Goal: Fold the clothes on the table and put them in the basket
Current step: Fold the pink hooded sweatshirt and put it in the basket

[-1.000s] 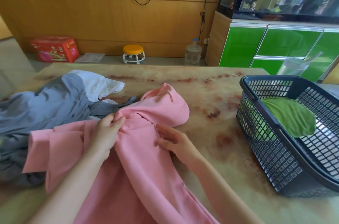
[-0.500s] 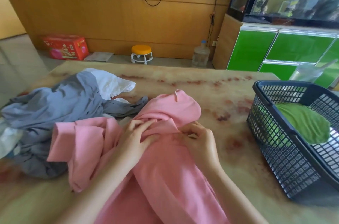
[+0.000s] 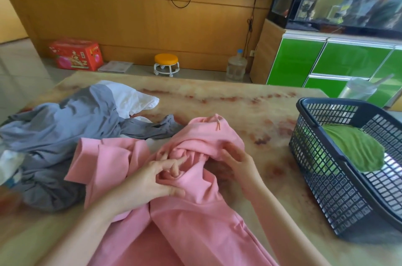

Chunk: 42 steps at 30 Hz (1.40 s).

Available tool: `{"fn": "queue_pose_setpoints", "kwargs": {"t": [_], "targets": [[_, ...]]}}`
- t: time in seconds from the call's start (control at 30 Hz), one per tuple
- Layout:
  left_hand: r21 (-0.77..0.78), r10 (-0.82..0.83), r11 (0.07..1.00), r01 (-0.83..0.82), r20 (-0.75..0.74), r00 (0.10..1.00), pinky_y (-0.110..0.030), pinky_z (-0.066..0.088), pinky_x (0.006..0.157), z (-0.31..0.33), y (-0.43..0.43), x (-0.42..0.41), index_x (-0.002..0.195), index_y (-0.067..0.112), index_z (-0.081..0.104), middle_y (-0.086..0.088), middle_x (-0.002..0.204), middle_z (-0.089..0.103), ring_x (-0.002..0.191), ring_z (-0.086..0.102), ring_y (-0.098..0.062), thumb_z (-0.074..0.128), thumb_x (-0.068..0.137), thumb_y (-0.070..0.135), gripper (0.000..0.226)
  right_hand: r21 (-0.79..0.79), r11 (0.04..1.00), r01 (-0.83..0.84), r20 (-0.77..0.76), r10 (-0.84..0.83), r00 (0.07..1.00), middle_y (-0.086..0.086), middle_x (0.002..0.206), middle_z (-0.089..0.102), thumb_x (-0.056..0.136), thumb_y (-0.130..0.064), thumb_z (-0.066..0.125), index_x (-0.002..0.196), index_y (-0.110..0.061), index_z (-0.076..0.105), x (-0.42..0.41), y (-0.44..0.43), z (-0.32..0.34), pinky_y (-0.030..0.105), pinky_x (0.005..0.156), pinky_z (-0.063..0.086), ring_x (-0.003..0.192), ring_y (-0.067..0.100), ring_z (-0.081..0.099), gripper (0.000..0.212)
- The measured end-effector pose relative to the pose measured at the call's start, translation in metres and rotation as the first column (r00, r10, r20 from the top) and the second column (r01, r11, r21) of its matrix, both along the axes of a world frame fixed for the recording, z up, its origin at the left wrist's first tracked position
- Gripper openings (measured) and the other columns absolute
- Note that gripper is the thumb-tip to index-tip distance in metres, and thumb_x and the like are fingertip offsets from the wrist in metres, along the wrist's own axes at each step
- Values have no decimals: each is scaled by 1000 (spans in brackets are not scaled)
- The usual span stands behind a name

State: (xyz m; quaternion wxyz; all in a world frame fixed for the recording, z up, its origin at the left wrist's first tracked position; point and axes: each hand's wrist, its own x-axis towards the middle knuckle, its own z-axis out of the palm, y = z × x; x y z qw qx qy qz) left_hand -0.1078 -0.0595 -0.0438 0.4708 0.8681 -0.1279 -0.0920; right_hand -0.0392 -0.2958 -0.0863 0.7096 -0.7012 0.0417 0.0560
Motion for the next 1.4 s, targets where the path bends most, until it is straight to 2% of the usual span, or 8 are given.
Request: {"fn": "queue_pose_setpoints", "kwargs": {"t": [0.13, 0.23, 0.47, 0.67, 0.87, 1.07, 1.2, 1.4], "targets": [[5, 11, 1000, -11, 6, 1000, -9, 22, 105, -5, -3, -4, 101, 26, 59, 6, 145, 43, 139, 6, 12, 78, 45, 69, 73, 362, 932, -18, -56, 41, 998, 11, 117, 66, 81, -33, 73, 118, -22, 59, 21, 15, 0, 57, 87, 51, 106, 33, 65, 41], [86, -48, 995, 45, 35, 998, -26, 15, 116, -2, -6, -4, 71, 37, 53, 27, 147, 30, 140, -6, 10, 84, 64, 37, 32, 307, 949, 74, -50, -62, 997, 8, 117, 63, 78, -37, 77, 113, -18, 53, 41, 33, 13, 49, 70, 57, 106, 31, 64, 47], [180, -104, 979, 91, 68, 992, -19, 17, 110, -10, -12, -1, 71, 37, 44, 55, 129, 28, 133, -9, 21, 78, 74, 27, 35, 6, 968, 251, -97, -250, 964, 9, 105, 64, 90, -10, 54, 110, -19, 57, 99, 62, 30, 29, 75, 55, 85, 18, 64, 21], [-52, 10, 999, -3, 128, 992, -12, 34, 86, -4, -12, 10, 64, 34, 45, 21, 127, 53, 133, 34, 3, 71, 62, 30, 26, -165, 981, -101, 386, 159, 909, -6, 146, 42, 79, 13, 43, 145, -34, 35, 171, 67, 82, 28, 89, 50, 118, 16, 55, 81], [18, 100, 994, -105, 172, 980, -8, 38, 79, -19, -6, 18, 72, 39, 48, 18, 89, 63, 106, 57, 1, 78, 75, 17, 38, -547, 823, -156, -39, 161, 986, 13, 88, 61, 91, -9, 59, 127, -1, 56, 177, 43, 5, 22, 44, 46, 53, 12, 55, 38], [33, 83, 995, -91, 183, 979, -4, 35, 73, -15, -8, 13, 70, 30, 42, 34, 77, 55, 80, 53, 16, 77, 77, 17, 37, -351, 917, -192, 153, 259, 954, 8, 89, 70, 83, 8, 59, 93, -19, 71, 102, -7, -6, 34, 76, 51, 79, 20, 63, 31], [-76, 108, 993, -95, 194, 975, -8, 39, 86, -7, -10, 12, 71, 40, 50, 13, 104, 65, 103, 59, 0, 80, 73, 23, 34, -399, 670, -626, 27, 691, 723, -4, 112, 70, 89, 3, 61, 120, -12, 64, 48, -16, -7, 25, 89, 50, 102, 13, 65, 35], [-261, 76, 964, -52, 83, 994, -7, 37, 93, 6, -9, 11, 65, 34, 49, 26, 118, 61, 117, 53, 6, 81, 69, 21, 34, -465, 698, -545, 74, 644, 762, -7, 116, 56, 87, -5, 64, 113, -37, 59, 50, 9, -10, 13, 88, 39, 93, -5, 53, 42]]}}
